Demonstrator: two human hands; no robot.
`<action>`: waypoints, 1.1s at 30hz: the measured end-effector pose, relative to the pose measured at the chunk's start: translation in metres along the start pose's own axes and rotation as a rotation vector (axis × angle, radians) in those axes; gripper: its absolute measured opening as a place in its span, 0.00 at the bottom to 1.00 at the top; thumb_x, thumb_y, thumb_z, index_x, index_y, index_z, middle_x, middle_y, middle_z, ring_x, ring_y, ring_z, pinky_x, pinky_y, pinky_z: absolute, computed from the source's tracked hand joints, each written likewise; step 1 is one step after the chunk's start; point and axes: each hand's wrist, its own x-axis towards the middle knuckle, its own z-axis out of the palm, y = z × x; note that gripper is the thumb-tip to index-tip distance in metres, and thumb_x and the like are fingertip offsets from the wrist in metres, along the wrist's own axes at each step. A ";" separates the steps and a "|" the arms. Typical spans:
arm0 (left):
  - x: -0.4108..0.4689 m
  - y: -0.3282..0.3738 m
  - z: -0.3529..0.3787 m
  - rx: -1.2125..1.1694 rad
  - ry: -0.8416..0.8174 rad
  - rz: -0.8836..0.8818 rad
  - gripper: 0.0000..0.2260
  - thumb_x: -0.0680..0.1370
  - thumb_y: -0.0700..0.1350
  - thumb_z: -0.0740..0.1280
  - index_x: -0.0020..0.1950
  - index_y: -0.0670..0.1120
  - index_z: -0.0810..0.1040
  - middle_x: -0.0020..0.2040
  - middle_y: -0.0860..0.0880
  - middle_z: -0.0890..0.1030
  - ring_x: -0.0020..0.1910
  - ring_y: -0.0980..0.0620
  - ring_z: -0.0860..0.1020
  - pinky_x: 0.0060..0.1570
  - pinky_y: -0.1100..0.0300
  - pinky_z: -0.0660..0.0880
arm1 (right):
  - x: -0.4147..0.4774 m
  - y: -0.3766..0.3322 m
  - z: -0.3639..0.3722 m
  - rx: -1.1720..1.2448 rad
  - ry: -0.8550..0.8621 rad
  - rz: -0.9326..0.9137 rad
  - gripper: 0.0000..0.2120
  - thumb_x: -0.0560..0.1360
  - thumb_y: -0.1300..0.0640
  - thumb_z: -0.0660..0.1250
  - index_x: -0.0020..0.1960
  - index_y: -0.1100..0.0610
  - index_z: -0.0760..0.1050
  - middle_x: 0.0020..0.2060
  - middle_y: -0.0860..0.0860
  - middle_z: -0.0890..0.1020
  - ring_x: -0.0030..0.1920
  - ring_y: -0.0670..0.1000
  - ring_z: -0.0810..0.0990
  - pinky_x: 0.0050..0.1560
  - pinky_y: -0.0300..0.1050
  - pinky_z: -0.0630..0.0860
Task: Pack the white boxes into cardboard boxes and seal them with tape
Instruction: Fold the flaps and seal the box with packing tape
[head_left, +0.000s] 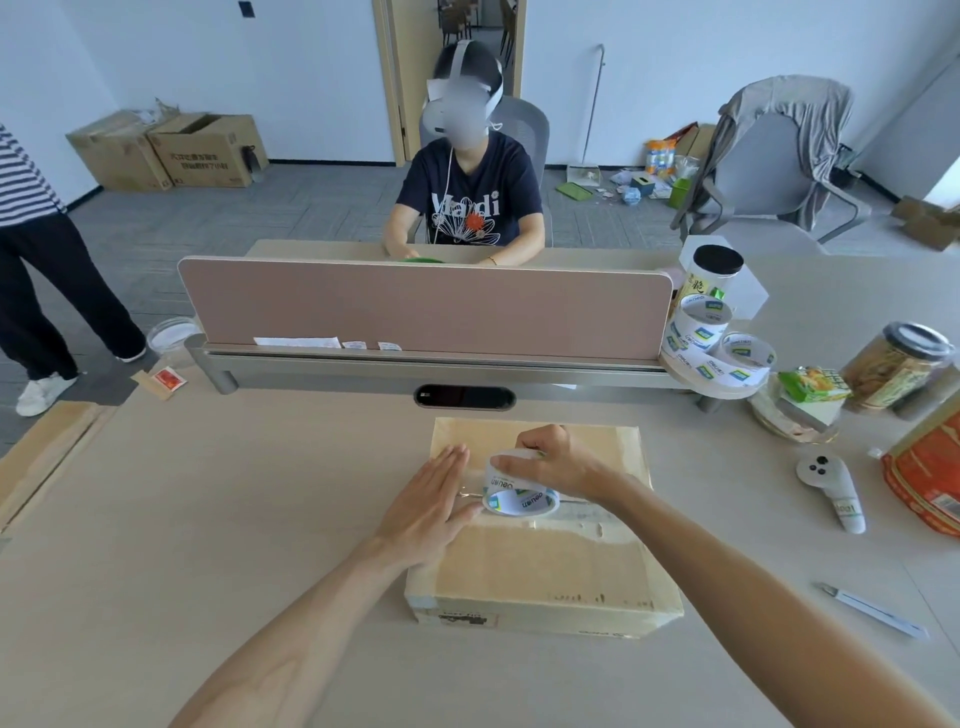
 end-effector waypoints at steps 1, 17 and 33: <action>0.000 0.001 0.000 0.000 -0.002 -0.004 0.43 0.71 0.70 0.36 0.79 0.44 0.39 0.76 0.54 0.37 0.74 0.61 0.36 0.75 0.63 0.37 | 0.000 -0.001 -0.001 -0.011 -0.009 0.004 0.27 0.72 0.45 0.73 0.28 0.56 0.61 0.26 0.49 0.64 0.28 0.48 0.62 0.30 0.42 0.60; -0.003 0.001 -0.001 0.041 -0.041 -0.032 0.36 0.80 0.64 0.47 0.78 0.46 0.34 0.76 0.54 0.34 0.74 0.61 0.34 0.72 0.65 0.35 | -0.013 0.010 -0.053 -0.471 -0.141 0.043 0.25 0.74 0.40 0.67 0.28 0.55 0.65 0.27 0.50 0.66 0.29 0.51 0.64 0.32 0.45 0.63; 0.003 0.027 0.003 0.078 0.008 -0.191 0.44 0.72 0.75 0.45 0.74 0.48 0.30 0.77 0.52 0.34 0.74 0.59 0.33 0.72 0.62 0.34 | -0.051 0.070 -0.073 0.113 0.105 0.047 0.21 0.71 0.50 0.71 0.28 0.54 0.64 0.24 0.42 0.64 0.28 0.44 0.62 0.29 0.37 0.59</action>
